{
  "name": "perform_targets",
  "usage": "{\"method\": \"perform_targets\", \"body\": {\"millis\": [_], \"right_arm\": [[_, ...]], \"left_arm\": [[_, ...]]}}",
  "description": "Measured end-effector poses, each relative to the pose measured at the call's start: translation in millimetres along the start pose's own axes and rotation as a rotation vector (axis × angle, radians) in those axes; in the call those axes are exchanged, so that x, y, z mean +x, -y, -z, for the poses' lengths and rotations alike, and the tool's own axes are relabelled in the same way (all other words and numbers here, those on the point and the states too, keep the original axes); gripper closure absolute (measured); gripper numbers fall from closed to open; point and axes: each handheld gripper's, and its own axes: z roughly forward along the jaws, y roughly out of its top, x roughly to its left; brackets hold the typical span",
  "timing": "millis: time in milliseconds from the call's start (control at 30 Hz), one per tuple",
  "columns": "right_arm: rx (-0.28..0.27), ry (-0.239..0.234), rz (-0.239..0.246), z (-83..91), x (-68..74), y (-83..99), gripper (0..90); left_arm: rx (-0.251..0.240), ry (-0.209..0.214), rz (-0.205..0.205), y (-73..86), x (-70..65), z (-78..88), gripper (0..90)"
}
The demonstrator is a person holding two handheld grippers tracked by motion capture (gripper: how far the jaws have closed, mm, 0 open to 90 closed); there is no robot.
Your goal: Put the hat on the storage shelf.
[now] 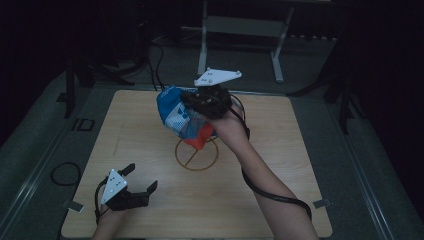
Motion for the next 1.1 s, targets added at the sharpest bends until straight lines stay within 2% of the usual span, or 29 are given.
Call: {"method": "perform_targets", "body": {"millis": [200,333,467,633,833,1033,1100], "right_arm": [[0.037,-0.019,-0.020,-9.4,-2.1,11.9,90.0],[0.061,0.003,0.000,-14.1,-1.9,20.2,90.0],[0.066,0.017,-0.023,-14.4,-10.1,28.4,90.0],[0.054,0.035,-0.057,-7.9,-20.9,34.7,89.8],[0.037,0.063,-0.067,4.9,-29.0,44.5,89.8],[0.019,0.053,-0.107,15.4,-35.3,55.3,89.5],[0.016,0.047,-0.105,16.2,-35.2,56.7,87.2]], "left_arm": [[-0.007,-0.011,0.010,0.9,2.6,0.8,4.3],[-0.008,-0.011,0.017,0.4,3.5,1.5,4.3],[0.015,-0.002,0.021,3.3,4.1,-0.9,4.3],[0.016,0.004,0.024,4.2,4.5,-2.1,4.3],[0.022,0.002,0.037,5.9,6.4,-3.0,4.3],[0.035,0.003,0.036,7.2,6.5,-5.2,4.3],[0.038,0.007,0.038,7.4,6.2,-5.9,4.3]]}}
